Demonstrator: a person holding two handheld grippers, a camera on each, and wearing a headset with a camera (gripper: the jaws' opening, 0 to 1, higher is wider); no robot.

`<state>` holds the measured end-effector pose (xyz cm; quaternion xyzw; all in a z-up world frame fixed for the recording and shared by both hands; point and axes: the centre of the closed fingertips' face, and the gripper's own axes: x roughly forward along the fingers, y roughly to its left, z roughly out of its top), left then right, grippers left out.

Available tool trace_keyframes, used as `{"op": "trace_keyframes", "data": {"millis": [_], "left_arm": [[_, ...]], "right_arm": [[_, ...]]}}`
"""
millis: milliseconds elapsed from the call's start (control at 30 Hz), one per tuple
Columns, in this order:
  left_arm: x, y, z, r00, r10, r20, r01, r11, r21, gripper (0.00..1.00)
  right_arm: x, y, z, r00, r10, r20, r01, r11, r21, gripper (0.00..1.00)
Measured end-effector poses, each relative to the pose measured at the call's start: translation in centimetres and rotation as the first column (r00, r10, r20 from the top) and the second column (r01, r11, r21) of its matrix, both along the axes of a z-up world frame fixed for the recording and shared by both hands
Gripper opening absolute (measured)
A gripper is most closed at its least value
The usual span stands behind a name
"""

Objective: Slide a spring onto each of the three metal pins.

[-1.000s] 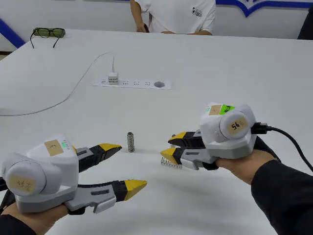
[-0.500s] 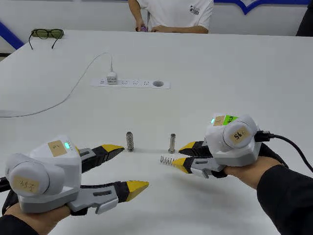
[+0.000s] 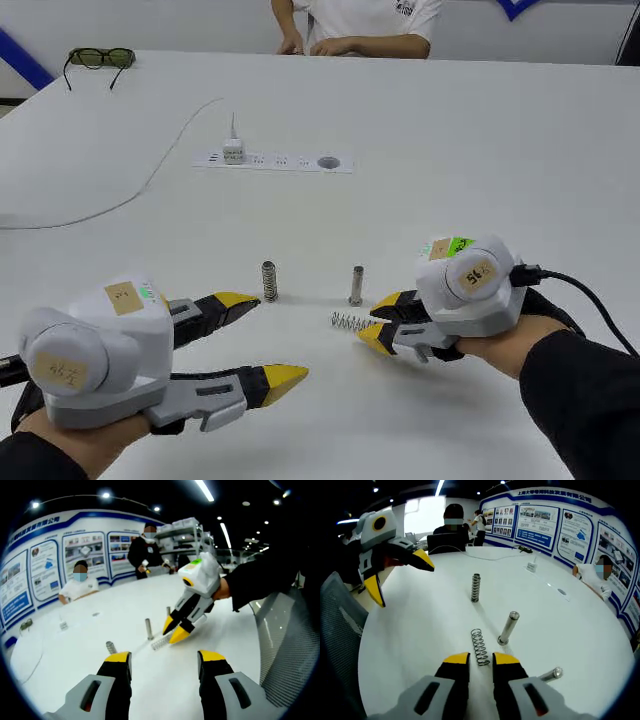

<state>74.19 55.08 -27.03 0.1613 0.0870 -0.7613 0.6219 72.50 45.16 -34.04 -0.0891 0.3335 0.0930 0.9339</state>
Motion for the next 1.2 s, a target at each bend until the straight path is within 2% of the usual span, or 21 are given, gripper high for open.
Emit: {"op": "trace_keyframes", "data": {"millis": [333,667,967,1200], "left_arm": [[0.0,0.1,-0.3,1.0,-0.001,-0.002,0.001,1.0,0.004,0.53],[-0.1,0.1,-0.3,1.0,-0.004,0.0,0.004,1.0,0.006,0.52],[-0.6,-0.4,-0.9,0.999,-0.039,0.024,0.039,0.999,0.022,0.5],[-1.2,-1.5,-1.9,0.993,-0.091,0.069,0.088,0.995,0.052,0.46]], "right_arm": [[-0.2,0.0,-0.7,1.0,-0.002,-0.027,0.003,1.0,0.022,0.15],[-0.4,0.4,-0.6,0.999,0.003,-0.032,-0.002,0.999,0.032,0.12],[-0.8,1.7,0.8,0.999,0.046,-0.029,-0.045,0.998,0.042,0.11],[-1.6,3.4,2.0,0.995,0.098,-0.036,-0.096,0.994,0.055,0.11]]}}
